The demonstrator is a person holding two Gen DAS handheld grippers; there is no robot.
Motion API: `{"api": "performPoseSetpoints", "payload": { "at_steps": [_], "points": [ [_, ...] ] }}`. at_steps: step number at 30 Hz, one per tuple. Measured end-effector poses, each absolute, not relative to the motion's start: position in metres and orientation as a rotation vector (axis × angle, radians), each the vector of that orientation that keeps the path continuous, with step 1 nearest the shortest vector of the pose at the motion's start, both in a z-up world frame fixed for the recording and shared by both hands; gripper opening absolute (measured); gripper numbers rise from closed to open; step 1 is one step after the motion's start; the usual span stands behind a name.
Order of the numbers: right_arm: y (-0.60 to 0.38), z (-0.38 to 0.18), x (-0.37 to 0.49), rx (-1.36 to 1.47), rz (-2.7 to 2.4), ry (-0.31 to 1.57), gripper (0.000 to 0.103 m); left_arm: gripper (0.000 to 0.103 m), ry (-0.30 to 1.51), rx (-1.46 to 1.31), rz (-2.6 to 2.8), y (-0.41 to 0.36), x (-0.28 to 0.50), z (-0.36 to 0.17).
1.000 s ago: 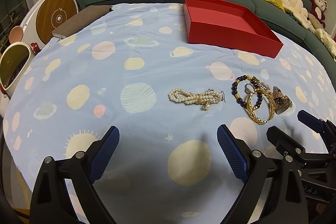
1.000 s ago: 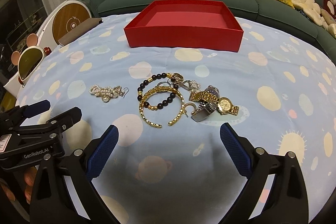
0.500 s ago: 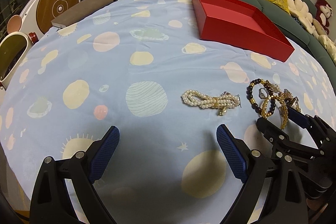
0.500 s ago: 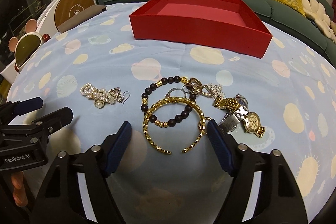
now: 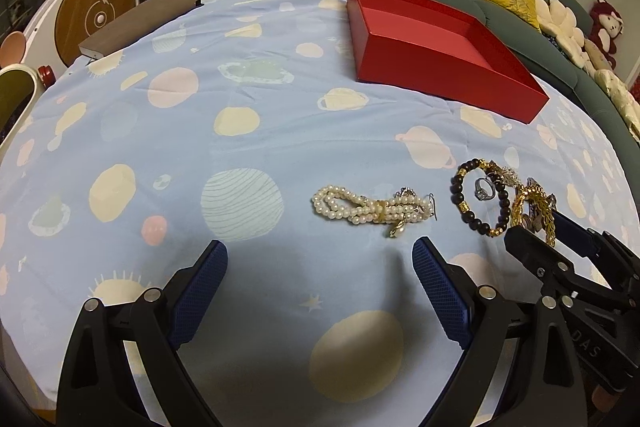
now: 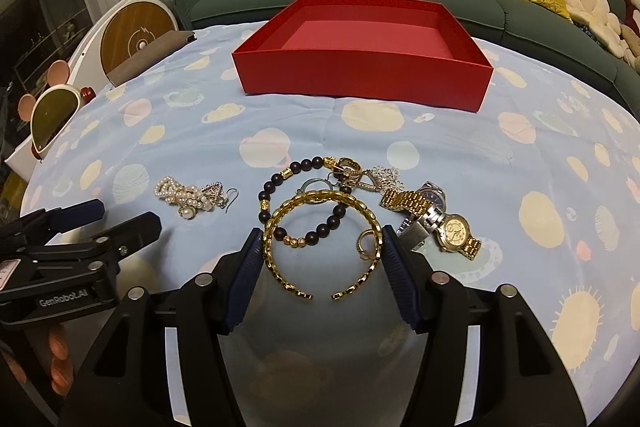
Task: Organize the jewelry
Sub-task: 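Lower the right tool onto the gold cuff bangle and close it, then grasp the pearl necklace with the left tool while the right tool holds the bangle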
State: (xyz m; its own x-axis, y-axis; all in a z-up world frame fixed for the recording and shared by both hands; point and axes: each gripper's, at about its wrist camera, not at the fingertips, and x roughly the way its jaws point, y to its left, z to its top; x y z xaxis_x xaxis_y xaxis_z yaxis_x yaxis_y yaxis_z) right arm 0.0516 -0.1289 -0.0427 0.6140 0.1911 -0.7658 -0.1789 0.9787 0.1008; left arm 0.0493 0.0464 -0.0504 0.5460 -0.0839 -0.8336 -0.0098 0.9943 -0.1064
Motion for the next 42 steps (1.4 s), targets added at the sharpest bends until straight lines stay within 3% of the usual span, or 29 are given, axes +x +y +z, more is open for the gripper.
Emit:
{"api": "performPoseSetpoints", "payload": {
  "at_steps": [11, 21, 30, 33, 35, 37, 40, 42],
  "points": [
    [-0.142, -0.04, 0.051, 0.051, 0.202, 0.89, 0.057, 0.091, 0.985, -0.255, -0.023, 0.041, 0.08, -0.047],
    [-0.137, -0.039, 0.05, 0.041, 0.224, 0.898, 0.057, 0.091, 1.035, -0.065, 0.069, 0.033, 0.072, -0.061],
    [-0.131, -0.035, 0.04, 0.02, 0.239, 0.894, 0.057, 0.056, 1.008, -0.01, 0.035, 0.04, 0.057, -0.057],
    [-0.129, -0.034, 0.039, 0.017, 0.242, 0.89, 0.057, 0.038, 0.998, 0.001, 0.001, 0.037, 0.057, -0.055],
    [-0.128, -0.033, 0.038, 0.013, 0.243, 0.887, 0.057, 0.02, 0.992, 0.002, -0.024, 0.035, 0.058, -0.055],
    [-0.128, -0.032, 0.038, 0.012, 0.243, 0.887, 0.057, 0.01, 0.994, -0.011, -0.056, 0.035, 0.059, -0.054],
    [-0.128, -0.031, 0.037, 0.014, 0.243, 0.885, 0.057, 0.002, 1.002, -0.041, -0.107, 0.033, 0.06, -0.053],
    [-0.128, -0.031, 0.037, 0.015, 0.242, 0.883, 0.057, 0.002, 1.004, -0.048, -0.125, 0.031, 0.06, -0.053]
  ]
}}
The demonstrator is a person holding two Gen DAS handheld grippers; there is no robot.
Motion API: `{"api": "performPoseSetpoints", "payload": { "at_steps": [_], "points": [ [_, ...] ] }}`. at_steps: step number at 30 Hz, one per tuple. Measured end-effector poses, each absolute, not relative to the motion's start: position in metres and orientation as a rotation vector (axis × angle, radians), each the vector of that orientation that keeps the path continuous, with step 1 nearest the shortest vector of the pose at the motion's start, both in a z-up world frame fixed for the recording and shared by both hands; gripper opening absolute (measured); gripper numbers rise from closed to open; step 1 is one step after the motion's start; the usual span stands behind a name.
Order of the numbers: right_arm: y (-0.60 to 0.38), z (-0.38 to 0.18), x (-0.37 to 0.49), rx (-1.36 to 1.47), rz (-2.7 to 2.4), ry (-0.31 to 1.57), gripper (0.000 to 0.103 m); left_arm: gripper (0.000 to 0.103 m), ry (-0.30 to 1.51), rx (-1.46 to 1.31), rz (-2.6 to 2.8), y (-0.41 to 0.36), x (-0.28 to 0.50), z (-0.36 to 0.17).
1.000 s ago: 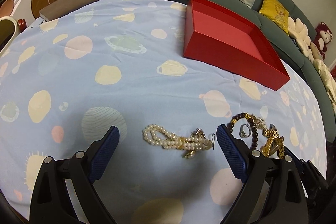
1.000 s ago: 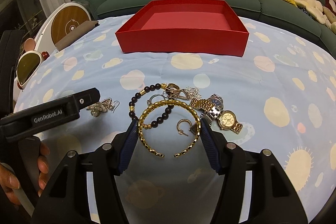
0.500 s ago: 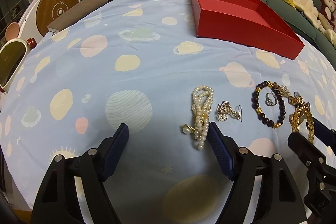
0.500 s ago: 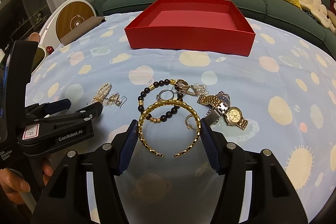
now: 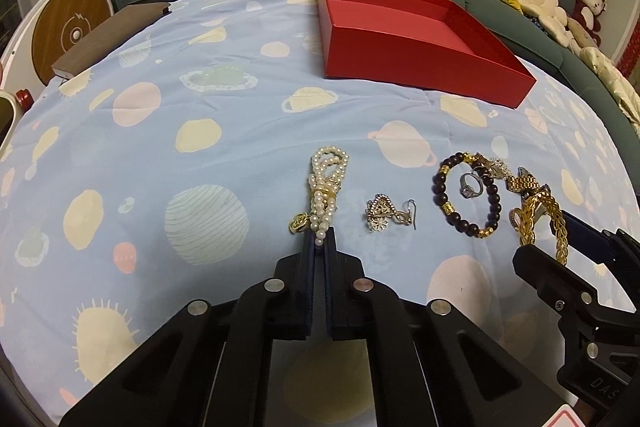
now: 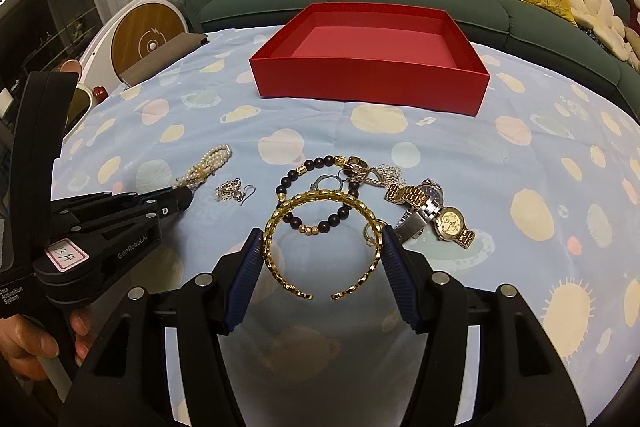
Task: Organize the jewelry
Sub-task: 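Grasp the pearl necklace with the left tool while the right tool holds the bangle, then carry necklace and bangle into the red tray and open both tools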
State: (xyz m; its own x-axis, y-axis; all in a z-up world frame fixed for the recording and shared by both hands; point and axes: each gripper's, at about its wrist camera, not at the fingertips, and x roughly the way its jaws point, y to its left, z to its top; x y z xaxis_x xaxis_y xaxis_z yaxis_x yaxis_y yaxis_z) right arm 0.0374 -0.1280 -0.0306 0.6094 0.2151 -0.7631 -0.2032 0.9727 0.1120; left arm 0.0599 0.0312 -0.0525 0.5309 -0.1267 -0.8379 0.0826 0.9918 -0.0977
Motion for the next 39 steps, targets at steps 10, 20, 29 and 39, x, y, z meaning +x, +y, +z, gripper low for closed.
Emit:
{"api": "performPoseSetpoints", "payload": {
  "at_steps": [10, 20, 29, 39],
  "points": [
    [-0.136, -0.028, 0.037, 0.03, 0.232, 0.88, 0.057, 0.026, 0.995, -0.107, -0.133, 0.032, 0.064, -0.048],
    [-0.138, -0.027, 0.037, 0.032, 0.23, 0.88, 0.057, 0.01, 0.993, -0.081, -0.166, 0.026, 0.071, -0.053],
    [-0.141, -0.021, 0.036, 0.036, 0.226, 0.864, 0.057, 0.008, 0.951, -0.094, -0.2, 0.026, 0.063, -0.032],
    [-0.144, 0.023, 0.042, 0.069, 0.225, 0.765, 0.057, 0.008, 0.843, -0.122, -0.236, 0.016, 0.068, 0.041]
  ]
}}
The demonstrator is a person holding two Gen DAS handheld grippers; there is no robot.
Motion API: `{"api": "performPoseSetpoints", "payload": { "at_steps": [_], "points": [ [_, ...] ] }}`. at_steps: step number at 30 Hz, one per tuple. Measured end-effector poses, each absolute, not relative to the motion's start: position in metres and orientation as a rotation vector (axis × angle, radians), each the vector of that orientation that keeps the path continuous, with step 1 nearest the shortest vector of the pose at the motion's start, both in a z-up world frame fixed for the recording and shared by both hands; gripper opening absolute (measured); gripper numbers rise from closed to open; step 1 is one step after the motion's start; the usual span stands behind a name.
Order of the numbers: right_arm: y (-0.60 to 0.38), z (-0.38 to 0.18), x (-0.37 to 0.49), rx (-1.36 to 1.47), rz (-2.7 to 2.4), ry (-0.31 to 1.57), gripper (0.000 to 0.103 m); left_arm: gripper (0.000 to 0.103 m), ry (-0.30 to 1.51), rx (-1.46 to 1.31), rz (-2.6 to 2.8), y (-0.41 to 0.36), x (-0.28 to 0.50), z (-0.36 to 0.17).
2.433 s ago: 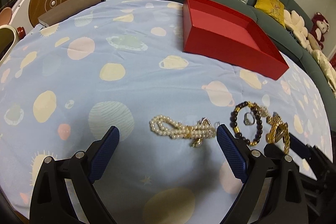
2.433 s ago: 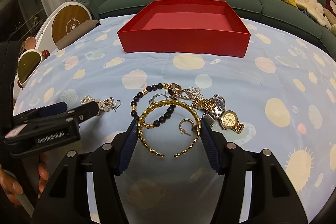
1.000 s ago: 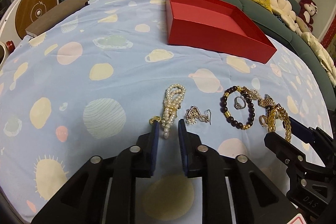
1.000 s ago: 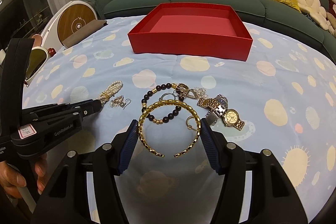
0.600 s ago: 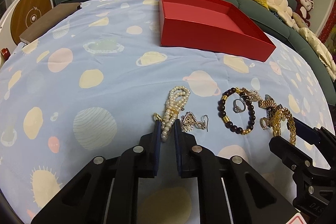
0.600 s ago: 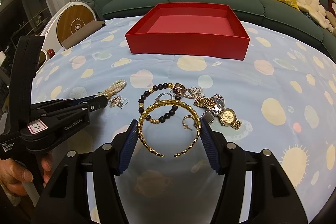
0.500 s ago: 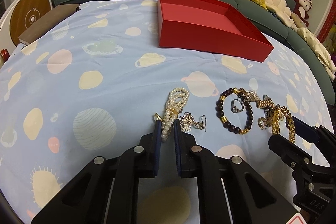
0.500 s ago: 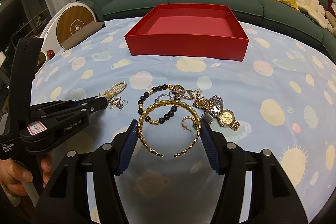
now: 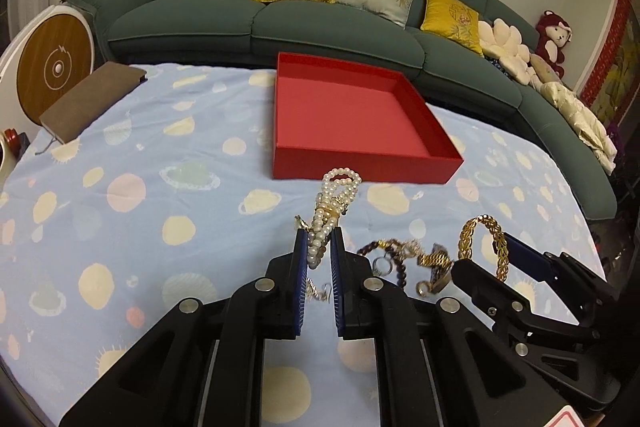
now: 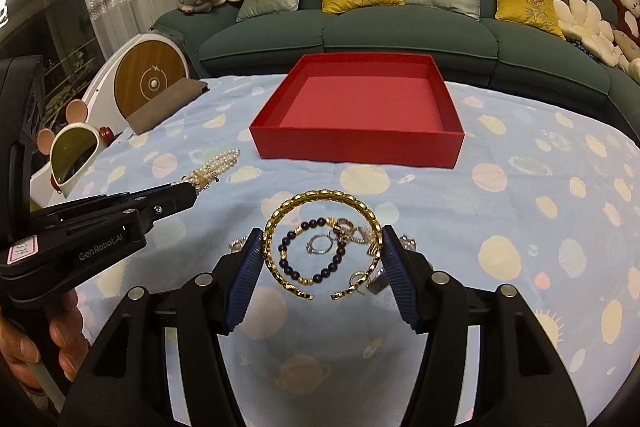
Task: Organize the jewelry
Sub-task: 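Carry necklace and bangle into the red tray and open both tools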
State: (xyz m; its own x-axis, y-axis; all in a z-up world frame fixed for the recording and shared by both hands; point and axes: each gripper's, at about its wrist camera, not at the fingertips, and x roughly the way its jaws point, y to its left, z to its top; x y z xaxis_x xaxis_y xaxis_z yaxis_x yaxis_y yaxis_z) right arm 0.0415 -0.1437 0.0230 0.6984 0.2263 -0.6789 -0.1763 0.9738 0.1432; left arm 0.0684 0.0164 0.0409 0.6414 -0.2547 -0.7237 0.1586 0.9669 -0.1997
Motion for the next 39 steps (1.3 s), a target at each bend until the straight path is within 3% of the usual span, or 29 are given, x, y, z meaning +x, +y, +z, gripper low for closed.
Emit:
{"api": "performPoseSetpoints", "payload": {
  "at_steps": [6, 12, 23, 39],
  "points": [
    [-0.148, 0.066, 0.074, 0.064, 0.207, 0.681, 0.057, 0.008, 0.799, -0.113, -0.25, 0.005, 0.121, 0.083],
    [-0.161, 0.092, 0.15, 0.021, 0.179, 0.646, 0.057, 0.008, 0.762, -0.076, -0.209, -0.009, 0.198, 0.091],
    [-0.184, 0.044, 0.288, 0.091, 0.113, 0.751, 0.057, 0.009, 0.828, -0.046, -0.128, -0.026, 0.305, 0.039],
    [-0.192, 0.0, 0.347, 0.118, 0.09, 0.821, 0.058, 0.014, 0.872, -0.035, -0.093, -0.028, 0.339, 0.0]
  ]
}}
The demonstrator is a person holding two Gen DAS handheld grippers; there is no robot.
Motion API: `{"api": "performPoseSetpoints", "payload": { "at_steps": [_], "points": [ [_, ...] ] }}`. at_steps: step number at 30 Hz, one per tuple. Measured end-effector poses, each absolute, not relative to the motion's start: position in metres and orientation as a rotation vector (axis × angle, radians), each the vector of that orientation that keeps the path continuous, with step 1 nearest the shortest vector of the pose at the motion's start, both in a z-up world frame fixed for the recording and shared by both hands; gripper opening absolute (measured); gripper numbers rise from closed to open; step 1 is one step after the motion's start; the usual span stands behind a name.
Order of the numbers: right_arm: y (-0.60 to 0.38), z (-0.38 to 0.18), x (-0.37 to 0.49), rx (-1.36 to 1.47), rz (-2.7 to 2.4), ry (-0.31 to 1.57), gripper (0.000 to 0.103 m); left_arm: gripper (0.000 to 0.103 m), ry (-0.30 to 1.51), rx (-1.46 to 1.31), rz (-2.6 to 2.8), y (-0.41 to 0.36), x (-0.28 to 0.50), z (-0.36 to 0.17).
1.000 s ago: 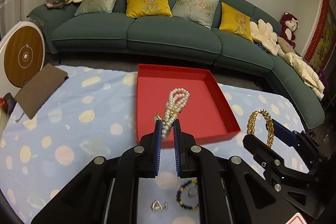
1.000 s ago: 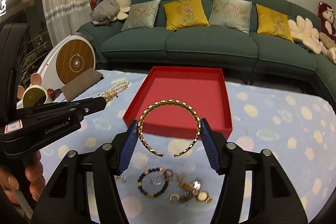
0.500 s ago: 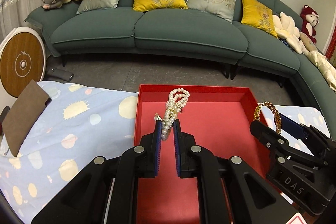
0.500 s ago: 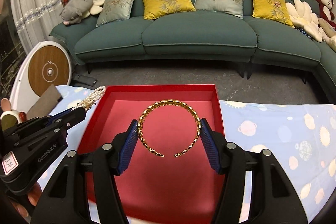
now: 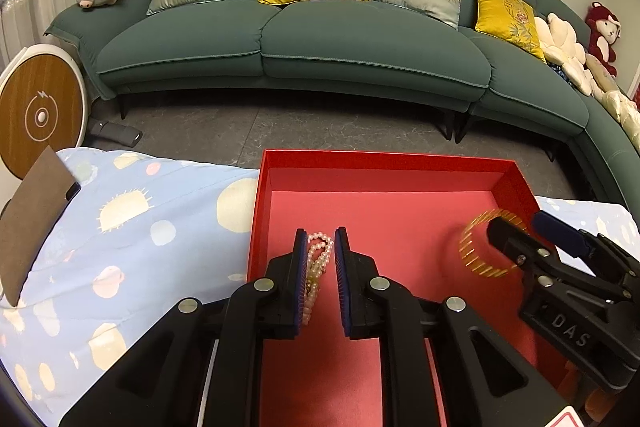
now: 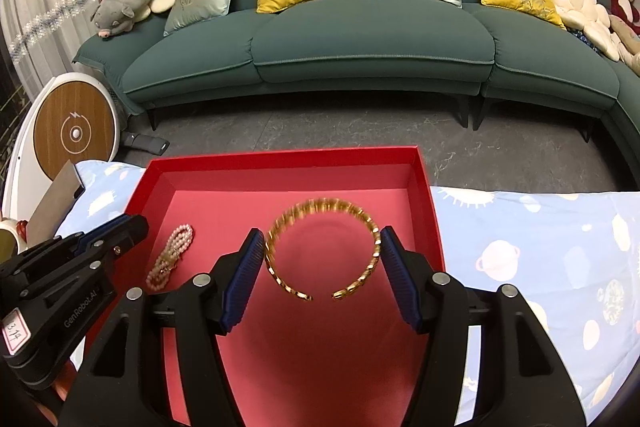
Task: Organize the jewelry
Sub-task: 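Carry necklace and bangle into the red tray and open both tools, then withdraw both tools from the tray back toward the jewelry pile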
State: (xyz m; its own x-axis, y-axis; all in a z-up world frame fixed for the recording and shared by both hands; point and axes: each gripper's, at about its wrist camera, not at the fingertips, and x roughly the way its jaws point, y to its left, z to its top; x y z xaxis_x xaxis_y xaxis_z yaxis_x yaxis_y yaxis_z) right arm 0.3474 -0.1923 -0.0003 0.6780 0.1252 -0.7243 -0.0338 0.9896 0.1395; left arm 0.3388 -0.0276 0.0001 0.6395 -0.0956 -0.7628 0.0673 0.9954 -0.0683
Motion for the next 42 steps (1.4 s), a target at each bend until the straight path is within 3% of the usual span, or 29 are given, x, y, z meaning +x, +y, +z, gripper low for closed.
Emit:
{"api": "performPoseSetpoints", "payload": {
  "at_steps": [2, 8, 11, 14, 20, 28, 37, 42],
  "points": [
    [-0.195, 0.005, 0.34, 0.127, 0.087, 0.802, 0.058, 0.02, 0.873, -0.05, -0.093, -0.026, 0.333, 0.005],
    [-0.206, 0.041, 0.294, 0.13, 0.111, 0.737, 0.058, 0.023, 0.828, -0.073, -0.106, -0.015, 0.293, 0.041],
    [-0.21, 0.067, 0.251, 0.123, 0.135, 0.692, 0.062, 0.038, 0.806, -0.064, -0.104, -0.009, 0.26, 0.06],
    [-0.215, 0.088, 0.206, 0.135, 0.153, 0.659, 0.063, 0.043, 0.79, -0.072, -0.105, 0.003, 0.223, 0.074],
    [-0.216, 0.104, 0.12, 0.131, 0.159, 0.62, 0.066, 0.045, 0.784, -0.103, -0.081, 0.028, 0.154, 0.081],
    [-0.212, 0.07, 0.032, 0.123, 0.151, 0.649, 0.07, 0.045, 0.85, -0.155, -0.071, 0.041, 0.086, 0.049],
    [-0.195, 0.025, 0.006, 0.046, 0.182, 0.717, 0.07, 0.045, 0.919, -0.133, -0.117, 0.023, 0.049, 0.002],
    [-0.187, -0.001, 0.01, 0.032, 0.204, 0.774, 0.055, 0.045, 0.958, -0.113, -0.127, 0.021, 0.047, -0.019]
  ]
}}
